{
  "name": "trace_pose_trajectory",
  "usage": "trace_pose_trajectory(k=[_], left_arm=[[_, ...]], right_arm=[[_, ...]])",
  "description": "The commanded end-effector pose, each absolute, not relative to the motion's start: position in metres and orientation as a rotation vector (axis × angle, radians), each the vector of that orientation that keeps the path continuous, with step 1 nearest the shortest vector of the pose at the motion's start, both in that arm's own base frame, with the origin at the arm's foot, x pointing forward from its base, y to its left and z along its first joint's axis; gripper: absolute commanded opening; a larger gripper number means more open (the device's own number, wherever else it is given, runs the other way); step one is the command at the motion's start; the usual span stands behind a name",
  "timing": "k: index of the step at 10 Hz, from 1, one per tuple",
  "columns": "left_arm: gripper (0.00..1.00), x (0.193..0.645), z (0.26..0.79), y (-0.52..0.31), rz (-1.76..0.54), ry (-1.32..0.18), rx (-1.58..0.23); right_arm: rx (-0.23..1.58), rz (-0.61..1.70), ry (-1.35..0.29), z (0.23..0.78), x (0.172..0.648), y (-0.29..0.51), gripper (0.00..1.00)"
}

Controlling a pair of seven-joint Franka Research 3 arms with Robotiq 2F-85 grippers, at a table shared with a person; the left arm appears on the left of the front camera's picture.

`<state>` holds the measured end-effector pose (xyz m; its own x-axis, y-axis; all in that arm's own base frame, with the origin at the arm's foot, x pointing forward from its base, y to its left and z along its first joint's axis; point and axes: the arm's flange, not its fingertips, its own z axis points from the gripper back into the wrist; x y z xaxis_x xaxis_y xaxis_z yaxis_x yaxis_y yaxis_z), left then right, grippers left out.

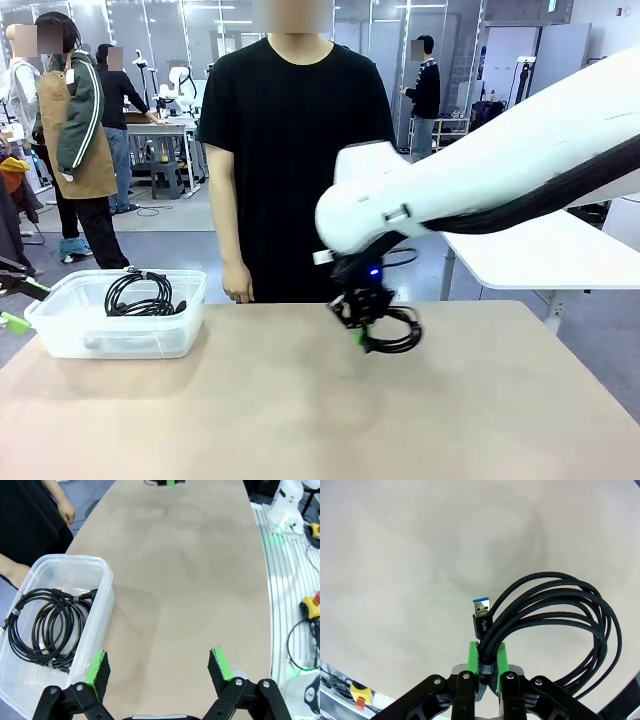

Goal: Organize and store the cables.
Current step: Place the USB Extension Cable into the Organizing box.

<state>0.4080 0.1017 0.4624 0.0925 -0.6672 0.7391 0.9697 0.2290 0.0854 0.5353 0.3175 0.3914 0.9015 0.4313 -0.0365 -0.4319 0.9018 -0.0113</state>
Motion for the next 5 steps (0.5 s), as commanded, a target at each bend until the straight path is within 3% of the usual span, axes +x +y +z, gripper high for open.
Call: trace_pose_trajectory(k=[1, 5], left_arm=[[1.00, 0.410, 0.463, 0.098, -1.267, -0.774, -0.481], [1.00, 0.410, 0.463, 0.098, -1.267, -0.774, -0.481]], right_arm=[[-0.004, 0.523, 0.064, 0.378, 0.549, 0.353, 0.17], [0.040, 0.627, 0.016, 0.348, 0.527, 0.425, 0.17]])
